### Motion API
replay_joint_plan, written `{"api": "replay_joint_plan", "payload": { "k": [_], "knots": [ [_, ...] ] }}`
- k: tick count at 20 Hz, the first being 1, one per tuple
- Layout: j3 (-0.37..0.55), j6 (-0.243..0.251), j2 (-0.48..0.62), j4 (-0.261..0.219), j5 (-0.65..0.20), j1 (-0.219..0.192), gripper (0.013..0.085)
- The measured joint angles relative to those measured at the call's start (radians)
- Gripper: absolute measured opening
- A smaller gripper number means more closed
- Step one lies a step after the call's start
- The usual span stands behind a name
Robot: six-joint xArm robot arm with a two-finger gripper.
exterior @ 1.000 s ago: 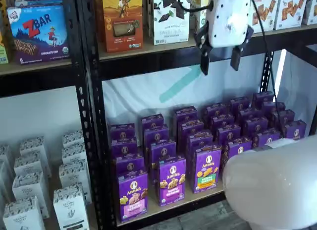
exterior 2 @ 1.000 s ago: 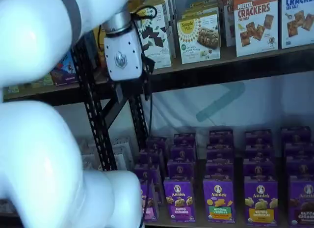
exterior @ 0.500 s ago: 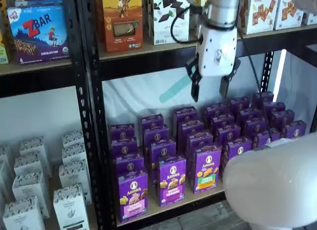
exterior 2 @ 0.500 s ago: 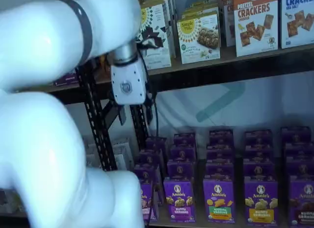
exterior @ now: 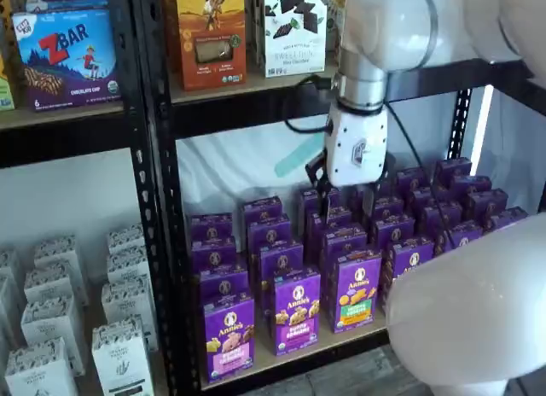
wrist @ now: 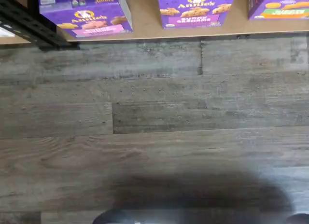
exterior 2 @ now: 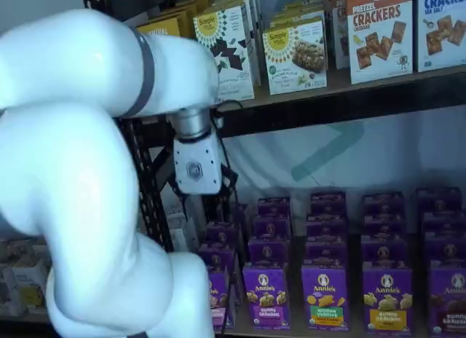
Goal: Pick up the purple box with a pink patch in the middle, on the bottom shelf, the first box from the left
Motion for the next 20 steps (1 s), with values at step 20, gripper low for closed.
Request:
{"api": "replay_joint_plan", "payload": {
  "k": [20],
  "knots": [
    [0.123, -0.043, 0.363, 0.069, -0.495, 0.037, 0.0850]
  ]
}}
